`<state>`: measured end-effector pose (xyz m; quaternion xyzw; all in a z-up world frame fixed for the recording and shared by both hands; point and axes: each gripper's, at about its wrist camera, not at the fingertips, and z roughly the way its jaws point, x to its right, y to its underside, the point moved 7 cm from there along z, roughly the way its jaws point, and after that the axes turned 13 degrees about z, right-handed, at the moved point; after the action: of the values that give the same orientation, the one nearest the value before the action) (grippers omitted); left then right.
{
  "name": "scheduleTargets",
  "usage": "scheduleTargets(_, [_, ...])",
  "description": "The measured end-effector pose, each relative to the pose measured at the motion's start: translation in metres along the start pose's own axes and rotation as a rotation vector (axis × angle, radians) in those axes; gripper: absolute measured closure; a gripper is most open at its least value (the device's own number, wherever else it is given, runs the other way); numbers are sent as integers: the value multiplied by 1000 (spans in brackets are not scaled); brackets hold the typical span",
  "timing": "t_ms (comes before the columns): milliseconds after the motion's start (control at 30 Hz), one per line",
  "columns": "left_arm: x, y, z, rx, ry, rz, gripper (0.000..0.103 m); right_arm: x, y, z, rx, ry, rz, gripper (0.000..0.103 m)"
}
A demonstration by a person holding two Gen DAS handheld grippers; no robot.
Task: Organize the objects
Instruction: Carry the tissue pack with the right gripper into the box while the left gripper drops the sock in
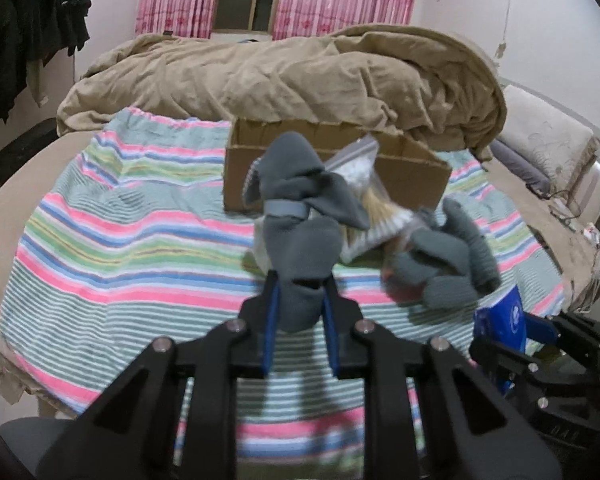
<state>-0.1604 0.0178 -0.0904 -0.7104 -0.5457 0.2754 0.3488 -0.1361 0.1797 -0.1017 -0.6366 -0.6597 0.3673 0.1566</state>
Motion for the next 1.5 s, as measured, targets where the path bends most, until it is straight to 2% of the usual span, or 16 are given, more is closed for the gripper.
scheduleTargets(300, [6, -33, -44, 29, 36, 18, 83, -11, -35, -37, 72, -46, -3, 51])
scheduleTargets(567, [-5, -70, -52, 53, 41, 13, 83, -7, -104, -60, 185, -42, -27, 51])
scheduleTargets(733, [-21, -100, -44, 80, 29, 17, 83, 1, -149, -57, 221, -38, -27, 51])
scheduleTargets(900, [-38, -123, -22, 85, 10, 23, 83, 4, -193, -34, 224, -37, -39, 51])
scheduleTargets(1033, [-49, -135, 6, 64, 14, 21, 83, 9, -213, -4, 201, -20, -42, 51])
scheduleTargets(1267, [-64, -138, 74, -14, 10, 33, 82, 26, -225, 59, 127, -9, 8, 51])
scheduleTargets(1400, [-68, -127, 112, -81, 16, 28, 82, 30, -224, 90, 79, -5, 17, 51])
scheduleTargets(1500, [-67, -121, 126, -111, 34, 20, 81, 34, -222, 110, 43, 0, 26, 50])
